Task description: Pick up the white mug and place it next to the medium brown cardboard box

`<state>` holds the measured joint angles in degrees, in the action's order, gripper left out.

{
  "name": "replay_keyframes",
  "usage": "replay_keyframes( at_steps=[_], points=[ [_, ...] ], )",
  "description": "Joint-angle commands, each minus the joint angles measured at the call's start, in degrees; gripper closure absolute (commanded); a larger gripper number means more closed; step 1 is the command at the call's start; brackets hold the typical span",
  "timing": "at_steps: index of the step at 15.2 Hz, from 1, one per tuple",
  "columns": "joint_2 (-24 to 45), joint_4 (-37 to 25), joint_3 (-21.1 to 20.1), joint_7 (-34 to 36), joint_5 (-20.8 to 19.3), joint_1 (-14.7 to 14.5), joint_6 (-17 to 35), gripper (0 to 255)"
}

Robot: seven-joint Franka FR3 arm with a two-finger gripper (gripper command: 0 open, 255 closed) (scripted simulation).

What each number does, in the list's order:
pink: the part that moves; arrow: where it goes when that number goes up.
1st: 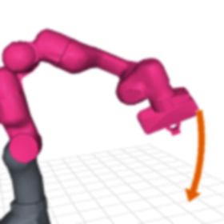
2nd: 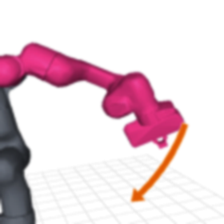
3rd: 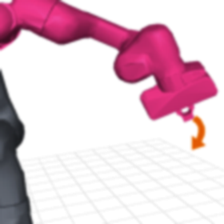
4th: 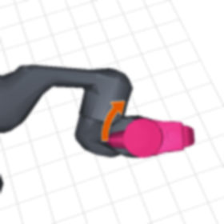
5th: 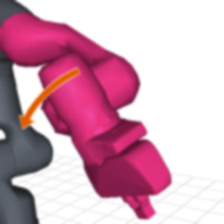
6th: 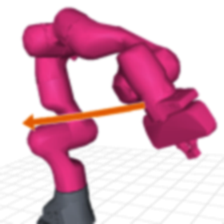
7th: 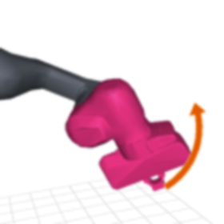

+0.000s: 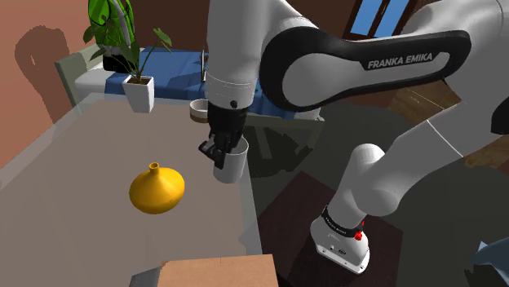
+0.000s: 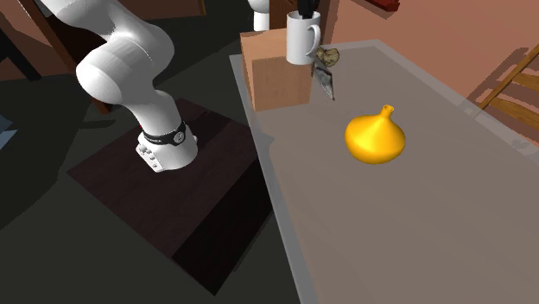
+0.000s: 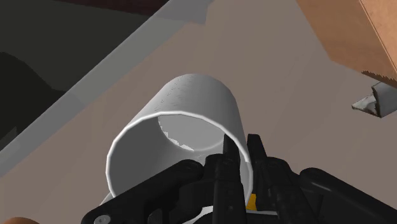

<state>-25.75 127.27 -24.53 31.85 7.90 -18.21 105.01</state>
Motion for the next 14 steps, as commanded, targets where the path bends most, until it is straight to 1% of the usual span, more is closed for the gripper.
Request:
replay_keyframes(
  at_steps=[1,14],
  points=[
    [0.7,-0.6,-2.3,3.0,0.6,-0.9,0.2,255],
    [2.4,8.0,-4.0,3.5,1.0,-1.1,10.5,255]
  ],
)
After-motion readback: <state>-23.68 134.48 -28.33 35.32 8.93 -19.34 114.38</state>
